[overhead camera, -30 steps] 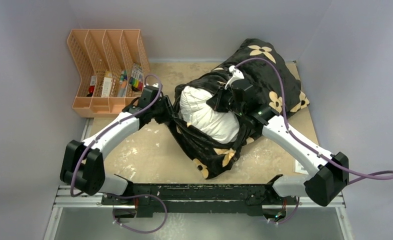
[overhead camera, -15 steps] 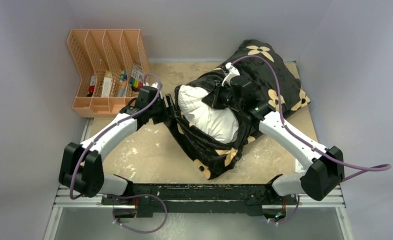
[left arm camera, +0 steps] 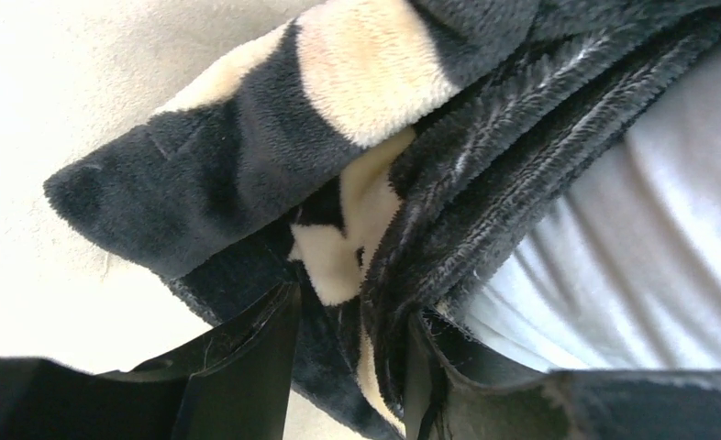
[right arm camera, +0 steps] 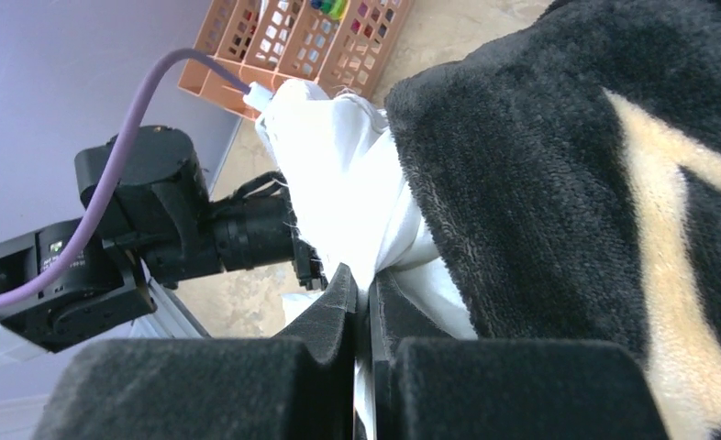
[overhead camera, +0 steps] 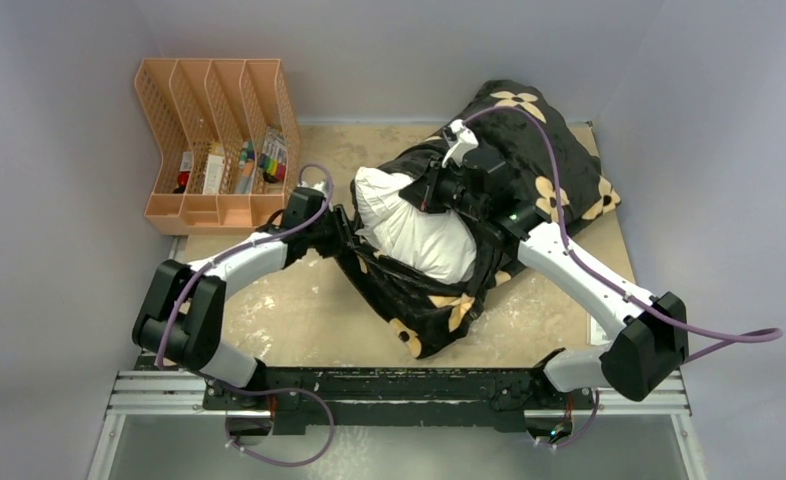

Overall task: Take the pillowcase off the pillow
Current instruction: Remove the pillow from the pillowcase.

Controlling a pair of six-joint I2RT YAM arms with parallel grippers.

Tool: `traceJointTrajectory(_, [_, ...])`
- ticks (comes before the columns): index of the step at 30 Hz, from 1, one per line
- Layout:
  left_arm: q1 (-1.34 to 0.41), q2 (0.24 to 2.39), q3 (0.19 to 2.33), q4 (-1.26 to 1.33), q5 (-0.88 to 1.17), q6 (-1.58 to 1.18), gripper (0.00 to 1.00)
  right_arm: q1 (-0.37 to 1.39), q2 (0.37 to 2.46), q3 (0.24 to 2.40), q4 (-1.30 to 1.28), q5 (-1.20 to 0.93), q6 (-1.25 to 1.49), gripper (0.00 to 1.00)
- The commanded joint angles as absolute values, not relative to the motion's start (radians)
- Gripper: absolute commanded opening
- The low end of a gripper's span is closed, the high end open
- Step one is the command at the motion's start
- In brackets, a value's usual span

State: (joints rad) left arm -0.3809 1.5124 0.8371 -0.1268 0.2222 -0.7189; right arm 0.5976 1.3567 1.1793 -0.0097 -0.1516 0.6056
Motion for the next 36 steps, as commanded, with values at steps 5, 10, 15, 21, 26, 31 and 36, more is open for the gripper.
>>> traceJointTrajectory(5, [-0.371,1.391,0.798,-0.285,0.103,-0.744,0.55,0.571,1.543,1.575,-0.328,0.069,0.605,0.01])
traceJointTrajectory(10, [-0.369,1.229,0.959,-0.441,-0.089,-0.708,0.73,0.571,1.557,1.521,-0.315,-0.116,0.559,0.07])
traceJointTrajectory(15, [-0.368,1.175,1.076,-0.509,-0.060,-0.700,0.77,0.571,1.547,1.490,-0.292,-0.120,0.572,0.09])
traceJointTrajectory(21, [-0.368,1.164,1.082,-0.525,0.090,-0.730,0.80,0.567,1.631,1.510,-0.305,-0.218,0.553,0.14])
traceJointTrajectory(26, [-0.368,1.189,1.058,-0.407,0.175,-0.722,0.81,0.567,1.668,1.536,-0.257,-0.377,0.558,0.15])
traceJointTrajectory(31, [-0.371,1.317,1.154,-0.345,0.257,-0.723,0.82,0.566,1.636,1.542,-0.288,-0.404,0.530,0.31])
traceJointTrajectory(36, [-0.370,1.402,1.156,-0.264,0.272,-0.750,0.83,0.566,1.524,1.459,-0.353,-0.323,0.503,0.62])
